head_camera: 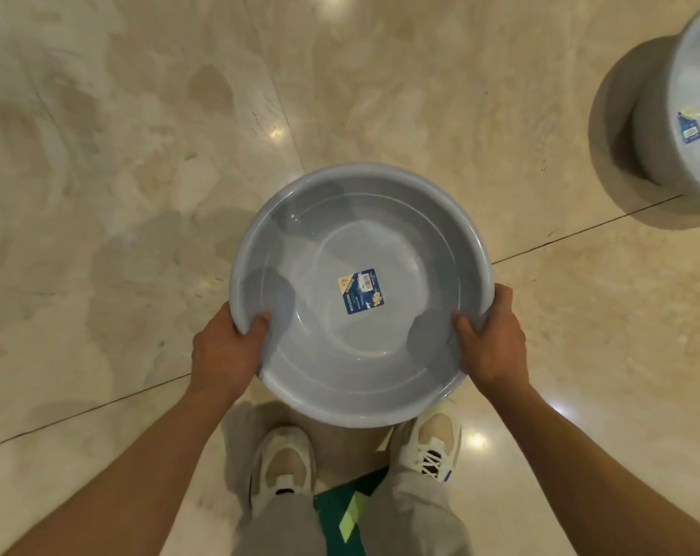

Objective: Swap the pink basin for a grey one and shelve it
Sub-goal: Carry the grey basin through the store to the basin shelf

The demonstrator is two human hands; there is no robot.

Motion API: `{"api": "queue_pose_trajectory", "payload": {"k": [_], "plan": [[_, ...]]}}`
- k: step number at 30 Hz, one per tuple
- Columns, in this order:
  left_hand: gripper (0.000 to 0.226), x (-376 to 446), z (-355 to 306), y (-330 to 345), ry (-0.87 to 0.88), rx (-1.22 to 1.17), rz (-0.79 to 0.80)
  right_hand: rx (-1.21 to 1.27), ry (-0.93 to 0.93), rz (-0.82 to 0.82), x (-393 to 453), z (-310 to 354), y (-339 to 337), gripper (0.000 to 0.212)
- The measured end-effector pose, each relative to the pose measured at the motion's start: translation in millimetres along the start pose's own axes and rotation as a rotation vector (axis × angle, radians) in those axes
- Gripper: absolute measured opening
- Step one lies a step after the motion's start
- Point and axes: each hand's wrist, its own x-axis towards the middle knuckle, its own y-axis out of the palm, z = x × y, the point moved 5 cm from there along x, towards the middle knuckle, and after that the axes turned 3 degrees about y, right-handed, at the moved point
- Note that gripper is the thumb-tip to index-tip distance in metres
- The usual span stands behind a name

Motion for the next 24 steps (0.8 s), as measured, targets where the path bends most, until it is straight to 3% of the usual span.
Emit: {"api": "queue_pose_trajectory", "payload": {"k": [9, 14, 24], "plan": [[0.018, 13.2, -7.0, 5.0, -0.014, 0.005, -0.019, -0.001, 0.056, -0.047, 7.9, -7.5, 7.0, 0.062], [0.017, 8.2, -41.7, -14.0, 0.060, 0.061, -0.065, -0.084, 0.111, -0.033, 1.6, -11.1, -8.0, 0.048], [0.018, -20.9, -211.5, -45.1, 0.214, 0.081, -0.025, 0.084, 0.087, -0.129, 6.4, 22.2, -155.9, 0.035]]}}
